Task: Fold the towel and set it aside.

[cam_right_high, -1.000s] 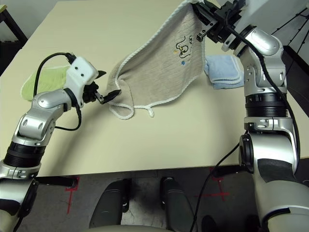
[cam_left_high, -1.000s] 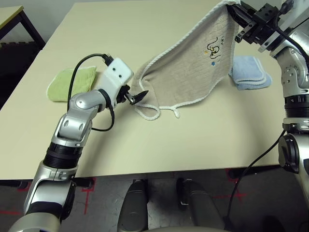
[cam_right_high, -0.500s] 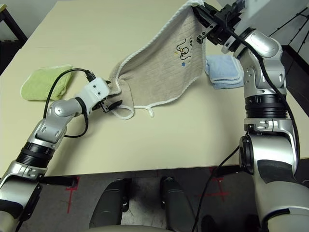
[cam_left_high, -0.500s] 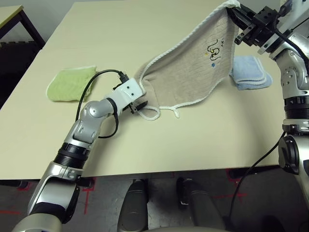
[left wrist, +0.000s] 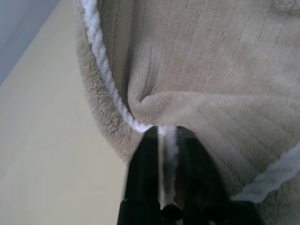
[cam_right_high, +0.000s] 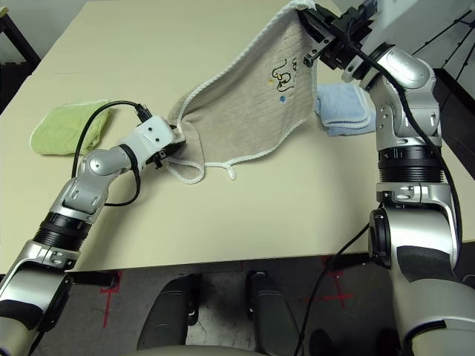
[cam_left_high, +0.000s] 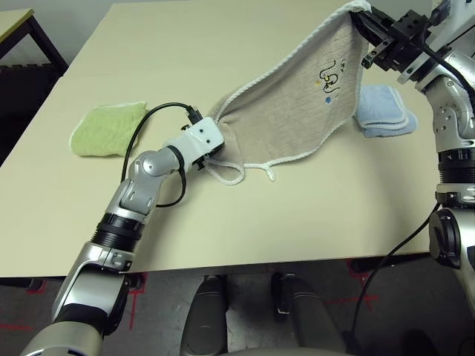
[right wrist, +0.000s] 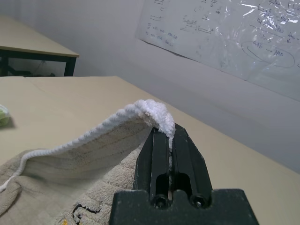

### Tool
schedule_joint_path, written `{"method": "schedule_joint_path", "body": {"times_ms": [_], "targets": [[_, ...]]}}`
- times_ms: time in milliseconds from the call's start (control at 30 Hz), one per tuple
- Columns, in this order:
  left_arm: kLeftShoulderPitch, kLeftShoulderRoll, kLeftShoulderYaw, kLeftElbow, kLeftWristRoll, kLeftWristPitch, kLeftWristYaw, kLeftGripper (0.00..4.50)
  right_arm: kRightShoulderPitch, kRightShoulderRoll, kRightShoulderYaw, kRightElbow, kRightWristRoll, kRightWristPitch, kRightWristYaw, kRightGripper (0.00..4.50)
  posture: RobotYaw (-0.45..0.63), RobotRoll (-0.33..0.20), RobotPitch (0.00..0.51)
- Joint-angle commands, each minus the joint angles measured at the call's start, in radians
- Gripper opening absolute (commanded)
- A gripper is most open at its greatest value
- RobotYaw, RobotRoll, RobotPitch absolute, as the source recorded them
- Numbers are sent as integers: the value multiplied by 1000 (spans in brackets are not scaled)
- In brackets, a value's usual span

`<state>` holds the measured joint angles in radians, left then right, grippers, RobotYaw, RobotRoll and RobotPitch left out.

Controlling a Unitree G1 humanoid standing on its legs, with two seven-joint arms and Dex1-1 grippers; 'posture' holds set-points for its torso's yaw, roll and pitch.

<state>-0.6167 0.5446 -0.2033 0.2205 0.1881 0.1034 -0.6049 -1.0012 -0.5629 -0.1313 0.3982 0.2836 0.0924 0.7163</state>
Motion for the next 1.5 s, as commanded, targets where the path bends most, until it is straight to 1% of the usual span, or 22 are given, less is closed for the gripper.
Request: {"method": "schedule_joint_path", "body": {"times_ms": [33,200,400,633,767,867,1033,1167,1300,1500], "targets": [[18,18,2,8,21,-8,1,31,4,-10,-12,-3,-5,-6,-1,0,144,0,177],[22,35,-1,13,27,-18,-8,31,1,-8,-11,3,-6,-8,-1,0,146,0,177],[14,31,-1,12,22,-16,-13,31,4,-9,-10,-2,-6,-5,0,0,143,0,176],[-73,16,120,35,-40,74,55,31,16,-18,-16,2,-15,12,-12,0,148,0,178],[-94,19,176,57,-54,92,98,31,45,-28,-12,-1,-29,49,-36,0,157,0,176],[-98,23,196,63,-50,98,121,31,77,-45,2,5,-60,84,-58,0,162,0,177],[-108,20,204,85,-37,96,160,31,133,-69,21,1,-115,170,-89,0,161,0,174],[-135,18,197,130,-24,82,198,31,178,-82,31,12,-161,193,-112,0,161,0,174],[-166,13,190,177,-14,66,228,31,222,-90,22,15,-181,202,-134,0,151,0,170],[-229,14,176,264,9,37,274,31,213,-104,7,78,-211,160,-182,0,138,0,170]]}}
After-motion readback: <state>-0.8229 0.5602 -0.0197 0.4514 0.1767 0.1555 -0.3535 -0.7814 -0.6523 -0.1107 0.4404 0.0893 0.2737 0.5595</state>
